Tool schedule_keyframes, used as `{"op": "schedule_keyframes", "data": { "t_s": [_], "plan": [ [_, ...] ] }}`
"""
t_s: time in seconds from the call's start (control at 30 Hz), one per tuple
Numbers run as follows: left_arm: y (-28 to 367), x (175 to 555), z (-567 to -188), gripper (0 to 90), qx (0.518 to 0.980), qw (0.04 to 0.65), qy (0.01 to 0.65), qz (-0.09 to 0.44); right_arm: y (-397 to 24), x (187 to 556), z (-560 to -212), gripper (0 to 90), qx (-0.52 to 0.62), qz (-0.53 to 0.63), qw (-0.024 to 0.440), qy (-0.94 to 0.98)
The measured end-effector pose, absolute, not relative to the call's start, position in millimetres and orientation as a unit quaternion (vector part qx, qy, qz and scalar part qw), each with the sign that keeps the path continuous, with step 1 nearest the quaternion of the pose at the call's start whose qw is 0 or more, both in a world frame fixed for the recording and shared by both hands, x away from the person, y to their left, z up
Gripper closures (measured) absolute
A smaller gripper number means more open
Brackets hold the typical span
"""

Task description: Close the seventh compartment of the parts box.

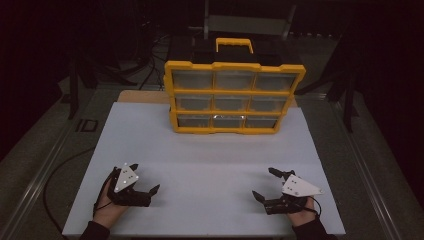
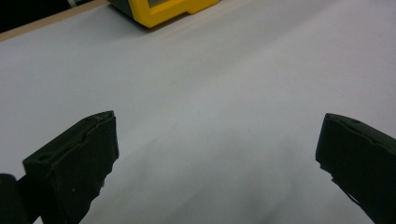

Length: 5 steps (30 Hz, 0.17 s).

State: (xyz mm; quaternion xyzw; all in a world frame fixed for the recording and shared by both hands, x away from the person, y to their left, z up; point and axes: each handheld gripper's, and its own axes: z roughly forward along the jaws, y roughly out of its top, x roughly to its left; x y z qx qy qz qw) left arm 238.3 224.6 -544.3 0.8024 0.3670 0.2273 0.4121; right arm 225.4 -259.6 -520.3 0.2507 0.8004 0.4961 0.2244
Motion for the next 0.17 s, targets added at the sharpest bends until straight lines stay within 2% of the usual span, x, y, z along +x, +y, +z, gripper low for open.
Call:
{"op": "schedule_keyframes", "data": {
  "t_s": [0.17],
  "plan": [
    [226.0, 237.7, -542.9, 0.0, 0.796, 0.42, 0.371, 0.229, -258.4, 225.6, -520.8, 8.3, 0.251, 0.493, 0.225, 0.802]
  ]
}}
